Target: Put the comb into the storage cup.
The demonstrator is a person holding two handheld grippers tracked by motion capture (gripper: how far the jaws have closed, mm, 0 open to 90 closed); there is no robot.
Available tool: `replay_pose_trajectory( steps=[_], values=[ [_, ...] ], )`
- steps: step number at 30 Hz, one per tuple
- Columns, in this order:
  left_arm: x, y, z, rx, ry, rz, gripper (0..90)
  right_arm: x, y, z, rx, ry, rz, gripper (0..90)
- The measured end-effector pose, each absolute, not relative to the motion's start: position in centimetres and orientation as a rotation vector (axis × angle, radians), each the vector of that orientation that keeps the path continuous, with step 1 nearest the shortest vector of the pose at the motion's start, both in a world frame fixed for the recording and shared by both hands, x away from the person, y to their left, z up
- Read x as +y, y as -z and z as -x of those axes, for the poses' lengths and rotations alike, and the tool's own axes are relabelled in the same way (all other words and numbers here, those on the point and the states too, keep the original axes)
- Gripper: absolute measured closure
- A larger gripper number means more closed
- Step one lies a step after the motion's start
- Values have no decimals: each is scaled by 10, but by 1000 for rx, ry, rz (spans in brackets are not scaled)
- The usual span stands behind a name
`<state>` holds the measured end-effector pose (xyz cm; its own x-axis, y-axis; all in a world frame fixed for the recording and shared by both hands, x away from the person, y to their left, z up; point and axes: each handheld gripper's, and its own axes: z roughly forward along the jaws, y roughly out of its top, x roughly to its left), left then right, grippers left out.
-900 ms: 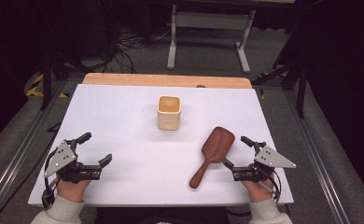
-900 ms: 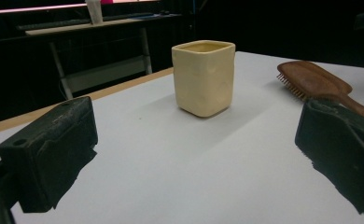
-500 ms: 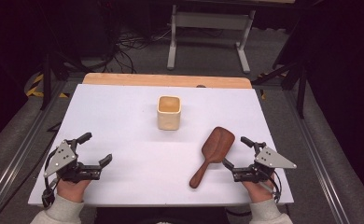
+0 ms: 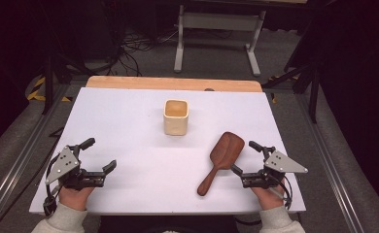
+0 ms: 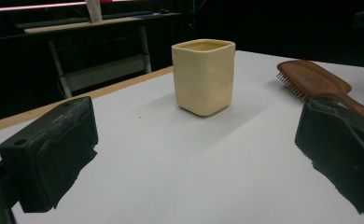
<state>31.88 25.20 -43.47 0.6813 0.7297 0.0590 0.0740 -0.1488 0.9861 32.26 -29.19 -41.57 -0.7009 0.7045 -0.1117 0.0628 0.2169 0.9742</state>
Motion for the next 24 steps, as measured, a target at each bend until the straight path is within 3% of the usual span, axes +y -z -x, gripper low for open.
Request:
replay_pose_trajectory(
  steps=[16, 20, 24],
  values=[
    [252, 435, -319, 655, -644, -1648, 2, -256, 397, -344, 2029, -1530, -627, 29],
    [252, 435, -319, 652, -647, -1643, 2, -252, 391, -345, 2059, -1512, -600, 84],
    [252, 435, -319, 651, -646, -1649, 2, -246, 389, -351, 2093, -1524, -596, 84]
  ],
)
